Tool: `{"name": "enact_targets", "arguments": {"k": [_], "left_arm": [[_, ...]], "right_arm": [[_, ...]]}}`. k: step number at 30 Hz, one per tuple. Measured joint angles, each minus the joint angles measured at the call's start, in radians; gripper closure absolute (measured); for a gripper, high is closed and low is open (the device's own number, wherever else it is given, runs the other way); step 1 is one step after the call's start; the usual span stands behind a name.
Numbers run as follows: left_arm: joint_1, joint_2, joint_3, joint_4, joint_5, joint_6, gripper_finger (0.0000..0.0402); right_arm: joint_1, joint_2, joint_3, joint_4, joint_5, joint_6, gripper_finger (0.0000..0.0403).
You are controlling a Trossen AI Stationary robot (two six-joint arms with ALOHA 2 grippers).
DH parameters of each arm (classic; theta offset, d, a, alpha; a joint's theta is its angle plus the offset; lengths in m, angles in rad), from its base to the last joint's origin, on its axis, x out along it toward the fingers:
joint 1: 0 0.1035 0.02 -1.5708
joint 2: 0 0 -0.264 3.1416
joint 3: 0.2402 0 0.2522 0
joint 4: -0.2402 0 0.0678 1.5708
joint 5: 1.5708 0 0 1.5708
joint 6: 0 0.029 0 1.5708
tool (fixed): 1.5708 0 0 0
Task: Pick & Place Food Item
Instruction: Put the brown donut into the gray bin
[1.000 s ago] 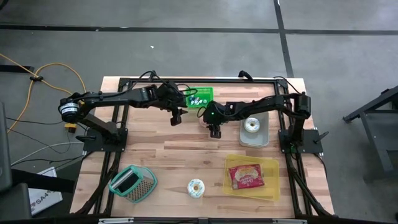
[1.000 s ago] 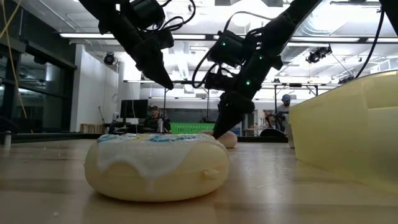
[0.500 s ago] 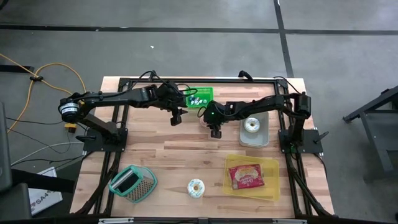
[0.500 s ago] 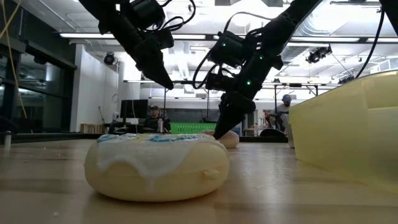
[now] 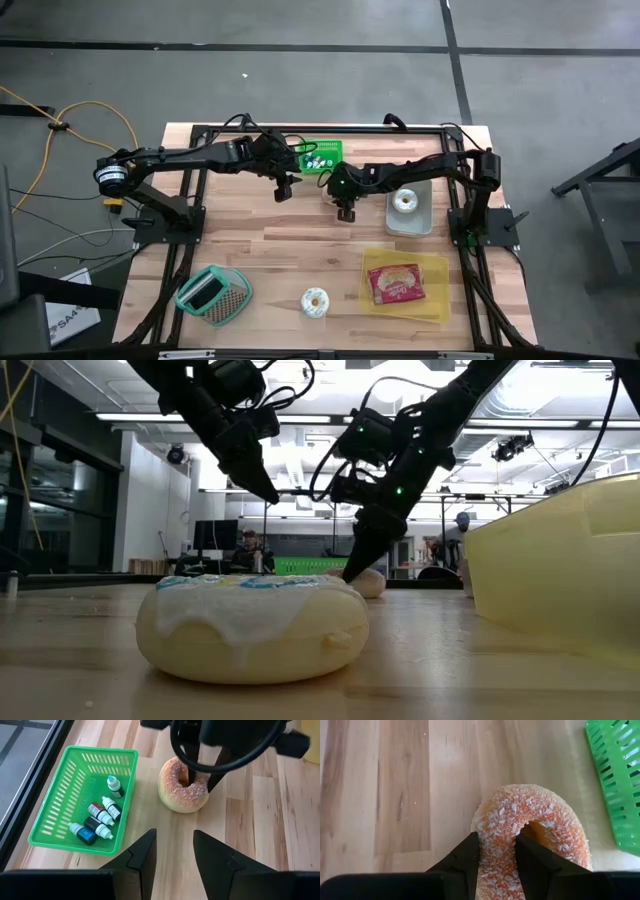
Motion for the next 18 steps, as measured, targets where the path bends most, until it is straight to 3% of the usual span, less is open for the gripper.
{"name": "enact_targets", "arguments": {"k": [11, 18], "left_arm": [[0.0, 0.0, 0.0, -0.008, 0.0, 0.001, 0.0279], [0.0, 0.0, 0.0, -0.009, 0.0, 0.0, 0.0279]], "right_arm": [[-0.001, -0.168, 0.002, -0.048, 0.021, 0.096, 0.03], [-0.001, -0.338, 0.001, -0.193, 0.078, 0.196, 0.03]]}}
